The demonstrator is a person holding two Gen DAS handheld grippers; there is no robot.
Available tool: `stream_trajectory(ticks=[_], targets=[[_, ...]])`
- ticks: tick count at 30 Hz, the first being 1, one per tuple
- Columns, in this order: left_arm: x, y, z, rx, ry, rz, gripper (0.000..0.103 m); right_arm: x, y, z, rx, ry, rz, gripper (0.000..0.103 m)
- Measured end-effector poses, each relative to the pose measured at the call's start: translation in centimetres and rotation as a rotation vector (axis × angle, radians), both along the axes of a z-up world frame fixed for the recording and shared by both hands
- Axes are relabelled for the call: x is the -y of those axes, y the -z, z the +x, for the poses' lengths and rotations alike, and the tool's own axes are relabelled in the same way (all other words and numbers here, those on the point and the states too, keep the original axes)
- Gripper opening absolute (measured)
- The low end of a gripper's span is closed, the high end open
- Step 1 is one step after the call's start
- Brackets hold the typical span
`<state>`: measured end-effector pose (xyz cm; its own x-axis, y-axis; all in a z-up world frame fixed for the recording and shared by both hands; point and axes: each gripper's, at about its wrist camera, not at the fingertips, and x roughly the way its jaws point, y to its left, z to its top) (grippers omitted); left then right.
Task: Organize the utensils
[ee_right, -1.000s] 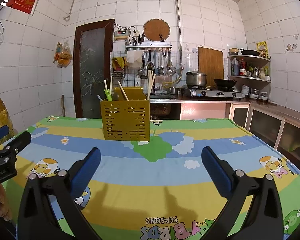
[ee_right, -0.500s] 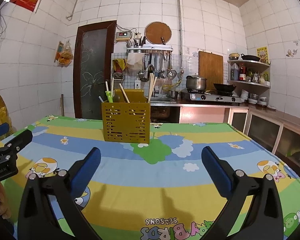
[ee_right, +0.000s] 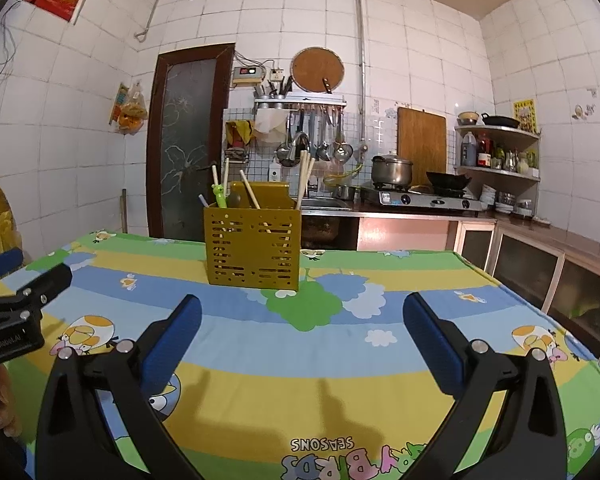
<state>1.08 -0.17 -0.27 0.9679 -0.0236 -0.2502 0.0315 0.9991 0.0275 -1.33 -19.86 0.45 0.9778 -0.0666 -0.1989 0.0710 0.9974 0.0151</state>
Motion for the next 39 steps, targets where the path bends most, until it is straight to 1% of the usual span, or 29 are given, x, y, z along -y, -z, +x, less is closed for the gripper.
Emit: stream_trajectory(ticks=[3, 11, 15, 20, 26, 39], targets=[[-0.01, -0.03, 0.04, -0.002, -0.002, 0.0, 0.098, 0.23, 0.08, 0.07, -0.003, 0.009, 0.013, 0.098], [-0.08, 0.34, 0.44, -0.026, -0.007, -0.009, 0.098, -0.62, 0.03, -0.11, 0.003, -0.005, -0.032, 0.098], [0.37, 0.38, 0.14, -0.013, -0.008, 0.009, 0.098, -0.68, -0.04, -0.24, 0.008, -0.008, -0.035, 0.098], [0.09, 0.39, 0.12, -0.015, -0.011, -0.006, 0.098, -0.71, -0.08, -0.39, 0.015, -0.013, -0.038, 0.098], [0.27, 0.38, -0.02, -0.009, -0.009, 0.009, 0.098, -0.7, -0.07, -0.25, 0.01, -0.015, -0.038, 0.098], [0.15, 0.47, -0.14, -0.01, -0.01, -0.002, 0.098, -0.68, 0.0, -0.26, 0.01, -0.014, -0.036, 0.098]])
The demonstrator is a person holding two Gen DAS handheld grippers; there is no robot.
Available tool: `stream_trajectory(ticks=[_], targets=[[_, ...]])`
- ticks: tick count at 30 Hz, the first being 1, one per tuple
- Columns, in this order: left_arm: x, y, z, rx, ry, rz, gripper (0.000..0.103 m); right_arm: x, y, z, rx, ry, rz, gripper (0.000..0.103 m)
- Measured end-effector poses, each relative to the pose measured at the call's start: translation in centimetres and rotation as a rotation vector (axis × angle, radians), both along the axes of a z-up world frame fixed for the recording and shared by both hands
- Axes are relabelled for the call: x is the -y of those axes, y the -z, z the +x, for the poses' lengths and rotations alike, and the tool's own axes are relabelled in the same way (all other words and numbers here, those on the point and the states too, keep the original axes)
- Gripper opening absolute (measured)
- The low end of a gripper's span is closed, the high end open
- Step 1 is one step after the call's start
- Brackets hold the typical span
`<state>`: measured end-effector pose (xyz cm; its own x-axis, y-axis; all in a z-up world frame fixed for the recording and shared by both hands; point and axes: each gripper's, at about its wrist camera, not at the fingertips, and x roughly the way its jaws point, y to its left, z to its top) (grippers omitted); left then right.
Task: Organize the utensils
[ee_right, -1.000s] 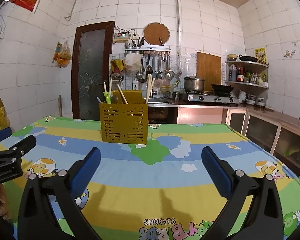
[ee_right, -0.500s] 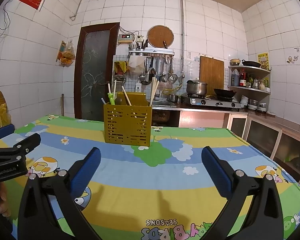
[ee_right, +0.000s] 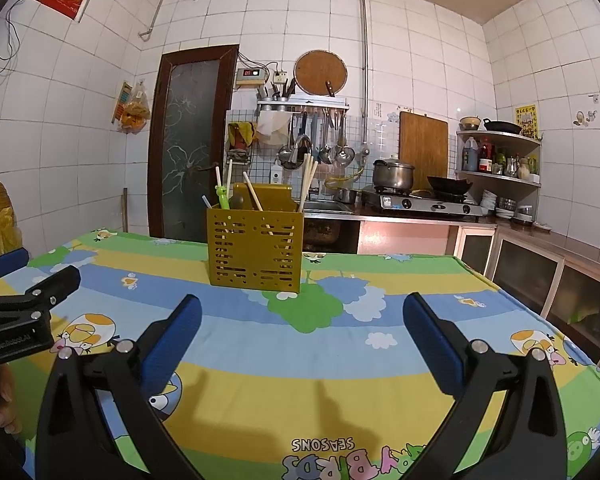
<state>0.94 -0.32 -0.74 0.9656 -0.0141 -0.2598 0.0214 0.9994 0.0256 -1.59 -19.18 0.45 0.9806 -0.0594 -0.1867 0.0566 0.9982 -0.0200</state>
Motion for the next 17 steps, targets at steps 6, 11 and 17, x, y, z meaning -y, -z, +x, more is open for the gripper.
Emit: stream_trajectory(ticks=[6, 11, 17], targets=[[-0.01, -0.02, -0.13, 0.004, 0.0, -0.003, 0.098, 0.05, 0.01, 0.0, 0.0, 0.001, 0.002, 0.098], [-0.15, -0.09, -0.19, 0.005, -0.003, -0.01, 0.098, -0.01, 0.02, -0.02, -0.002, 0.0, 0.004, 0.098], [-0.29, -0.12, 0.32, -0.018, -0.001, -0.019, 0.098, 0.0, 0.01, -0.01, -0.007, -0.002, -0.005, 0.098]])
